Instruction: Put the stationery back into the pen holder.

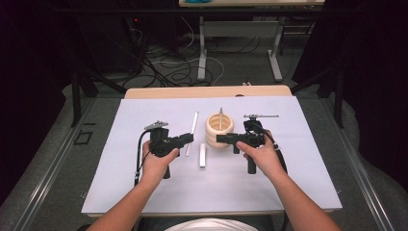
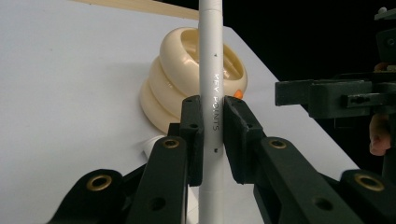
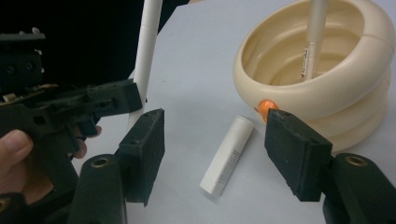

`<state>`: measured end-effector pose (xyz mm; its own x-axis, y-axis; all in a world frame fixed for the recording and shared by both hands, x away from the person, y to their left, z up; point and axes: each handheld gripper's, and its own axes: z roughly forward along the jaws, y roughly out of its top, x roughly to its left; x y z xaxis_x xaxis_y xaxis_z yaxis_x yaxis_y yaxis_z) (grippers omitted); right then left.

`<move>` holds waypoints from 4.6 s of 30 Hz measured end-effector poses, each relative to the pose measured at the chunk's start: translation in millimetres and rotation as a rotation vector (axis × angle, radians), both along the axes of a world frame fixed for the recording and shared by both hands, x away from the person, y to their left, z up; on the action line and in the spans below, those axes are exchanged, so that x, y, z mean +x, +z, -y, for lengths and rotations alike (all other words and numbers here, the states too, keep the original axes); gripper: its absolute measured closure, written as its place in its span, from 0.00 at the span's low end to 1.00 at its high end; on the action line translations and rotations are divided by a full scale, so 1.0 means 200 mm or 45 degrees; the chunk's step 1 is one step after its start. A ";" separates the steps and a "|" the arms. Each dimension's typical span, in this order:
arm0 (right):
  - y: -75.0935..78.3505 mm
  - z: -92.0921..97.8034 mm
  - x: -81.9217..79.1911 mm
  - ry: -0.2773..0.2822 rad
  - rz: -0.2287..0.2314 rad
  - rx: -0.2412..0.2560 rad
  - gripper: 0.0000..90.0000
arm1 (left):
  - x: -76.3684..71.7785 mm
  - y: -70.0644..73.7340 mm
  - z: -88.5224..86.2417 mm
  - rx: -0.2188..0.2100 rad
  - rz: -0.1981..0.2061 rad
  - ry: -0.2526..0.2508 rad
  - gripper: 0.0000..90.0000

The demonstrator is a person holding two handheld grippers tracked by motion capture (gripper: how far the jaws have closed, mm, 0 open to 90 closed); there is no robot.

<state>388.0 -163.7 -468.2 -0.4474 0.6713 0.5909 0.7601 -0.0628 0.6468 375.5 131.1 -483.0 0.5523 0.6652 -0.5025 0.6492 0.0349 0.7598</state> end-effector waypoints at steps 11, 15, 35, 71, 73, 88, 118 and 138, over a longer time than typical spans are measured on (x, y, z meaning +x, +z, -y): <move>0.04 -0.01 0.05 -0.063 -0.004 0.066 0.52 | 0.00 -0.01 0.07 -0.043 0.003 -0.007 0.88; 0.04 -0.01 0.05 -0.061 -0.040 0.106 0.58 | -0.02 -0.02 0.10 -0.067 0.002 -0.005 0.88; 0.02 -0.03 0.02 -0.040 -0.159 0.224 0.71 | -0.08 -0.09 0.19 -0.069 -0.046 -0.092 0.88; -0.06 -0.03 0.04 -0.055 -0.291 0.216 0.86 | -0.13 -0.10 0.28 -0.046 -0.051 -0.187 0.88; -0.06 -0.03 0.04 -0.040 -0.282 0.211 0.86 | -0.13 -0.10 0.29 -0.047 -0.050 -0.187 0.88; -0.06 -0.03 0.05 -0.033 -0.287 0.200 0.86 | -0.11 -0.11 0.28 -0.062 -0.099 -0.194 0.84; -0.02 -0.01 0.06 -0.079 -0.160 0.120 0.86 | -0.01 -0.09 0.14 0.119 -0.049 -0.031 0.42; 0.12 -0.02 0.10 -0.042 -0.102 0.087 0.86 | 0.07 -0.07 0.05 0.325 0.016 -0.050 0.31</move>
